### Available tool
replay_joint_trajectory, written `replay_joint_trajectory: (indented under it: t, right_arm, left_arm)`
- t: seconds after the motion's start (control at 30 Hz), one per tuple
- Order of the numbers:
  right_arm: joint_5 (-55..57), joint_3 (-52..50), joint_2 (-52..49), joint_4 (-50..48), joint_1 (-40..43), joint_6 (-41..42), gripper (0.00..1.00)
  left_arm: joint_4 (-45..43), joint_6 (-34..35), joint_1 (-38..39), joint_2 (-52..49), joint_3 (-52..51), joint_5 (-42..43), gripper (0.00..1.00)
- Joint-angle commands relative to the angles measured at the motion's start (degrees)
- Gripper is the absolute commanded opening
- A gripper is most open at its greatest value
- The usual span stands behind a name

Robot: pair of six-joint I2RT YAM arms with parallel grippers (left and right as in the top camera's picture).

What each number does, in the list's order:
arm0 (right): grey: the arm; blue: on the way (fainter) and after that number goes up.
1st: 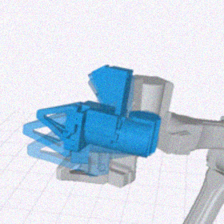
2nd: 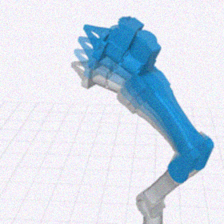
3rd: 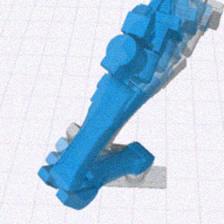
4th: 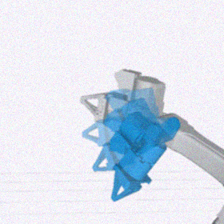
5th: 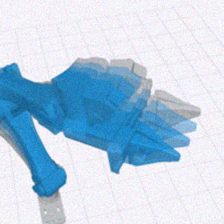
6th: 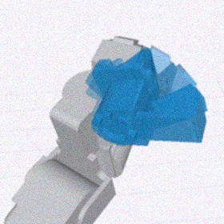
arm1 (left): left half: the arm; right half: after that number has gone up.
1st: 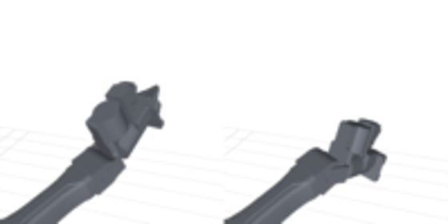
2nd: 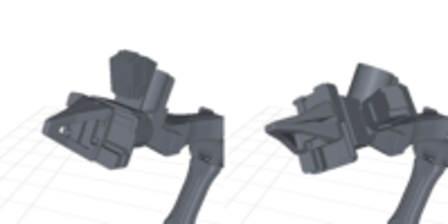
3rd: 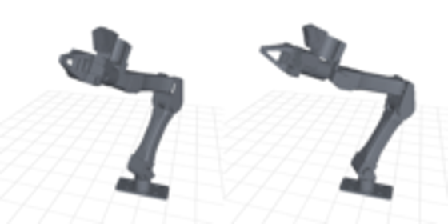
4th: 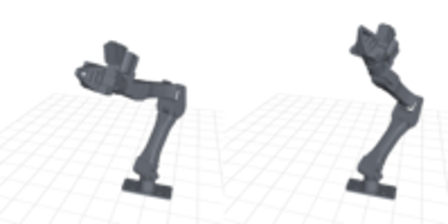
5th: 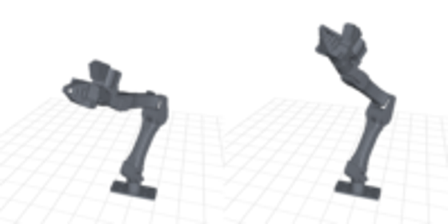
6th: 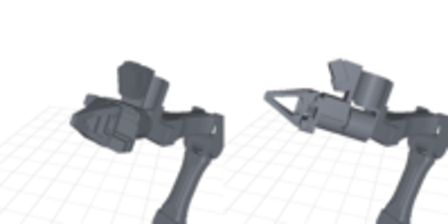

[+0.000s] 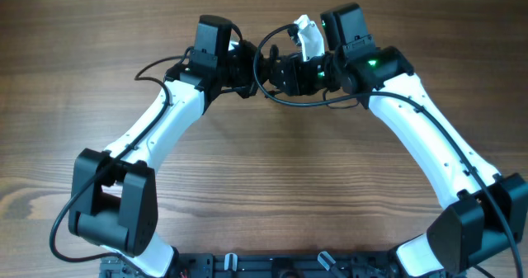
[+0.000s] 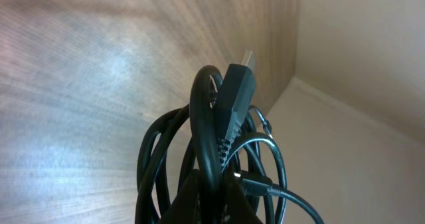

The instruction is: Untangle cables

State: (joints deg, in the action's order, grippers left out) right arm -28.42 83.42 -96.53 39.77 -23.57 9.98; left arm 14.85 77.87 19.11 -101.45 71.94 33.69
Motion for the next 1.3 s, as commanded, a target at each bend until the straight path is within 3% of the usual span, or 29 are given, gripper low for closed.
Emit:
replay_joint_trajectory:
  t: [0.0, 0.07, 0.2, 0.43, 0.6, 0.7, 0.9, 0.97, 1.03, 1.1, 1.2, 1.27]
  right_arm:
    - [2.1, 1.2, -0.3, -0.7, 0.0, -3.8, 0.35]
    - [2.0, 1.2, -0.3, -0.8, -0.1, -3.8, 0.29]
    - [-0.1, 1.3, 0.7, 0.0, 0.0, 2.3, 0.04]
    - [0.3, 1.3, 10.5, 6.9, 0.0, 8.1, 0.04]
    - [13.7, 1.2, 8.7, 17.8, 0.0, 15.0, 0.04]
    - [15.1, 1.2, 4.9, 18.4, -0.1, 18.9, 0.04]
    - [15.1, 1.2, -2.5, 20.3, -0.1, 23.2, 0.05]
    - [15.1, 1.2, -2.8, 19.4, -0.1, 22.8, 0.14]
    - [13.9, 1.6, -2.2, 18.8, 0.0, 19.3, 0.39]
    - [9.0, 2.9, -1.2, 19.1, 0.4, 11.3, 0.51]
    - [5.4, 6.0, 1.9, 20.1, 1.1, 2.8, 0.54]
    - [5.4, 8.5, 4.2, 18.9, 1.1, 0.9, 0.59]
  left_arm:
    - [-0.2, 8.0, -0.3, 0.9, 0.5, 1.9, 0.04]
    - [-0.3, 10.8, -0.3, 0.9, 0.5, 1.8, 0.04]
    - [-0.4, 12.7, -0.3, 0.9, 0.5, -1.5, 0.04]
    - [-1.8, 12.6, -4.7, 0.9, 0.5, -6.3, 0.04]
    - [-15.0, 12.7, -7.9, 0.9, 0.5, 2.4, 0.04]
    - [-18.6, 19.3, -8.2, 0.9, 0.5, 7.5, 0.04]
    - [-21.2, 28.5, -8.4, 0.9, 0.5, 8.9, 0.04]
    - [-23.8, 30.8, -8.4, 0.9, 0.5, 9.8, 0.04]
    - [-26.3, 30.9, -8.4, 0.9, 0.5, 9.8, 0.04]
    - [-26.7, 30.9, -8.5, 0.9, 0.5, 9.8, 0.04]
    - [-26.8, 29.4, -8.5, 0.9, 0.5, 10.1, 0.04]
    - [-26.6, 24.1, -8.4, 0.9, 0.5, 10.6, 0.04]
